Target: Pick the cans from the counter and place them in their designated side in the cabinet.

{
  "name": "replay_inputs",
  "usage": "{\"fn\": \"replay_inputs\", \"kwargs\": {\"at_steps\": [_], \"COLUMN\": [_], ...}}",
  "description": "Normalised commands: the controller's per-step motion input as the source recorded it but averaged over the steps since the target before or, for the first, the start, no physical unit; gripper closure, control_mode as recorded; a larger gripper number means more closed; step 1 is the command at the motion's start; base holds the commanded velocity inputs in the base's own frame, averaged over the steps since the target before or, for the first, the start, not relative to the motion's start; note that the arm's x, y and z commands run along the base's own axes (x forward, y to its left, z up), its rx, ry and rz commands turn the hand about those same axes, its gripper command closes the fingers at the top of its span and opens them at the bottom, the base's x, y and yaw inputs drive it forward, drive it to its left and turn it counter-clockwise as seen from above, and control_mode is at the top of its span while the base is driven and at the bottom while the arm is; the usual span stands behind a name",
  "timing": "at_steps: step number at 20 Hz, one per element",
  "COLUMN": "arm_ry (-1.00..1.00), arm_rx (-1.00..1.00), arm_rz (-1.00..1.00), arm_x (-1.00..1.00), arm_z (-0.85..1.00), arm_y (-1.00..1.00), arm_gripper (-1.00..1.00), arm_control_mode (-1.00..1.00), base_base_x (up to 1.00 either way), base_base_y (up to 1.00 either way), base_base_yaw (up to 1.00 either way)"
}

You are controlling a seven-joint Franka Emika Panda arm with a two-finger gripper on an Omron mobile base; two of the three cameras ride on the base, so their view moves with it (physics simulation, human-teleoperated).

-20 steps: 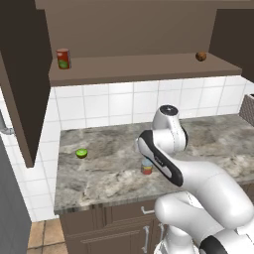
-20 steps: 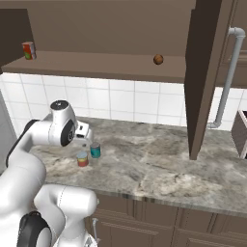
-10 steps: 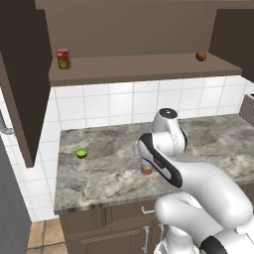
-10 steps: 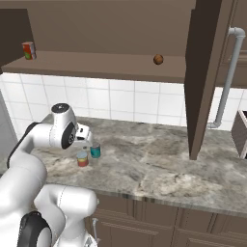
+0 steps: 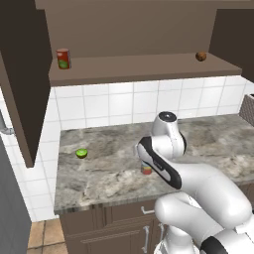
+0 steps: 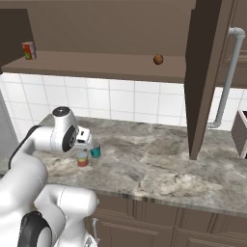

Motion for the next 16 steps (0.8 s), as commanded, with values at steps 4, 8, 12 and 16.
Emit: {"fn": "replay_inputs", "kwargs": {"at_steps": [4, 8, 12, 16], "arm_ry": [0.0, 0.0, 0.0, 0.0], "arm_rx": [0.0, 0.0, 0.0, 0.0], "arm_rz": [0.0, 0.0, 0.0, 0.0], "arm_x": [0.0, 0.0, 0.01, 0.04], "arm_z": [-0.12, -0.14, -0.13, -0.13], "arm_y": [0.0, 0.0, 0.0, 0.0], "arm_gripper": [-1.0, -1.0, -1.0, -1.0], "arm_control_mode": [-1.0, -1.0, -1.0, -1.0], "base_base_x": [0.0, 0.0, 0.0, 0.0], "base_base_y": [0.0, 0.0, 0.0, 0.0], "base_base_yaw": [0.0, 0.0, 0.0, 0.0]}}
